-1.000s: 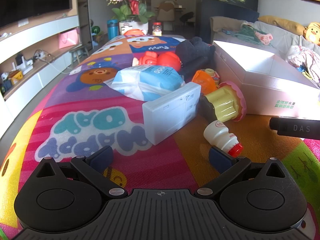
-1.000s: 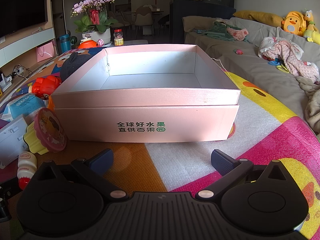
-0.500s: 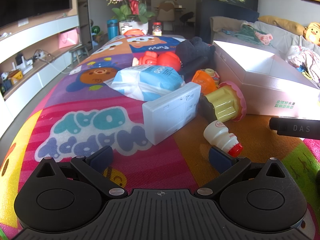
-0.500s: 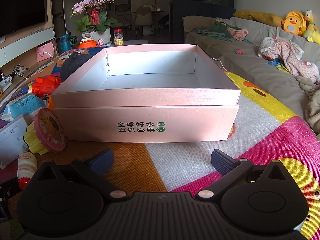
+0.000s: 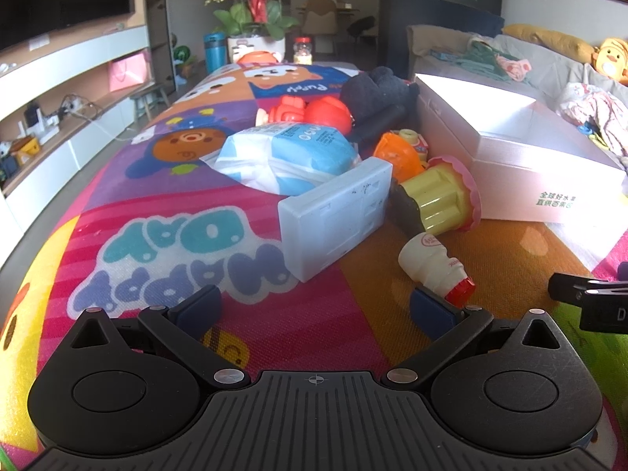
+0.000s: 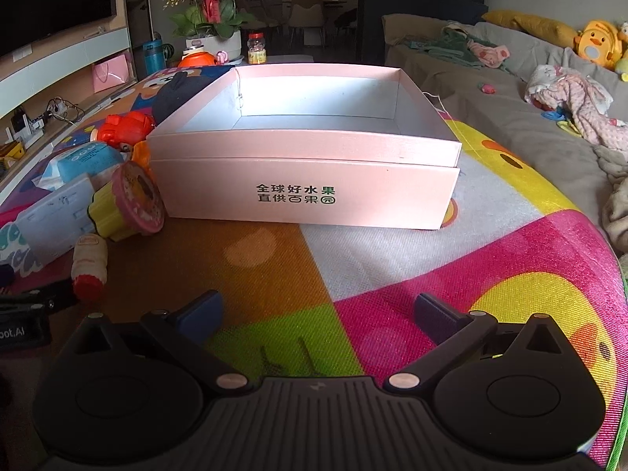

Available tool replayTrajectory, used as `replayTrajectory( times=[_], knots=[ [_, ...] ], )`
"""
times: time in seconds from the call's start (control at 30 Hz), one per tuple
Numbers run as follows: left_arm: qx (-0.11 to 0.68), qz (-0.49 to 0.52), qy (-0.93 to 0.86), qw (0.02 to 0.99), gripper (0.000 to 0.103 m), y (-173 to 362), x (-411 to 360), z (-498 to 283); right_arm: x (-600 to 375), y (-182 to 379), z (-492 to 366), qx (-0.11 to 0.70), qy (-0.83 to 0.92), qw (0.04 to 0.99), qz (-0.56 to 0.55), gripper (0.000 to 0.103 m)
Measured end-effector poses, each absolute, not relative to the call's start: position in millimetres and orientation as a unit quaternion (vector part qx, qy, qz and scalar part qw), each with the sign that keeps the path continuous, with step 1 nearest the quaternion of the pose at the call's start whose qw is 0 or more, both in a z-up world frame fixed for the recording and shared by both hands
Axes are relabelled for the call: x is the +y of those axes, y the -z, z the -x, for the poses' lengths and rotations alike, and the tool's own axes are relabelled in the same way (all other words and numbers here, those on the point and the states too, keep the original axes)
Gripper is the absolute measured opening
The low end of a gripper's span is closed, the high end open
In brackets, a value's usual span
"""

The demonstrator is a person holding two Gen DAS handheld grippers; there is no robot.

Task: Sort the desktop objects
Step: 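Grasp the pink-lidded yellow toy with the right tool and lift it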

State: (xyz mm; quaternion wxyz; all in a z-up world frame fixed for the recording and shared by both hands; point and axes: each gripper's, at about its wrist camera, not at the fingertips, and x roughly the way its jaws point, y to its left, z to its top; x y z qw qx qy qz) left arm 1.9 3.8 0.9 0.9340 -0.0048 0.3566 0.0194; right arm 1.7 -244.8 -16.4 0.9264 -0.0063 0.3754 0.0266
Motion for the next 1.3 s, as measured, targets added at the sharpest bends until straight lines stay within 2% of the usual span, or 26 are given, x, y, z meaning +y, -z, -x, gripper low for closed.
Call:
replayTrajectory(
  times=[0.37, 0.5, 0.63, 0.67, 0.73, 0.9, 1.0, 1.2, 1.3],
  knots=[
    [0.347, -0.004, 0.068, 0.936, 0.103, -7.8, 11.6, 12.3, -247.0, 15.8, 2.4, 0.376, -0.041, 0.926, 0.007, 0.103],
    [0.319, -0.036, 0.030, 0.946, 0.103, -14.4, 10.4, 16.4, -243.2, 10.4, 0.0, 0.381, -0.074, 0.922, 0.015, 0.103],
    [0.307, -0.039, -0.033, 0.950, 0.103, -26.0, 29.7, 12.4, -211.7, -14.4, 12.7, 0.294, -0.119, 0.946, 0.059, 0.103],
    [0.305, -0.028, -0.042, 0.951, 0.103, -29.8, 37.8, 12.1, -200.3, -19.1, 13.8, 0.277, -0.127, 0.949, 0.081, 0.101],
    [0.301, -0.009, -0.063, 0.951, 0.103, -35.9, 52.9, 11.9, -173.5, -26.2, 10.8, 0.253, -0.148, 0.948, 0.124, 0.085],
    [0.310, 0.009, -0.091, 0.946, 0.103, -39.5, 73.0, 15.0, -126.6, -14.4, -11.5, 0.258, -0.169, 0.936, 0.170, 0.072],
    [0.314, 0.006, -0.075, 0.947, 0.103, -39.1, 71.2, 20.8, -123.4, -8.4, -16.9, 0.277, -0.183, 0.929, 0.163, 0.042],
    [0.321, 0.024, -0.015, 0.947, 0.103, -35.9, 58.6, 23.6, -157.5, -33.6, 15.7, 0.255, -0.199, 0.932, 0.166, 0.042],
    [0.317, 0.022, 0.018, 0.948, 0.103, -33.3, 49.7, 25.4, -173.3, -34.0, 34.4, 0.229, -0.148, 0.932, 0.240, 0.041]
  ],
)
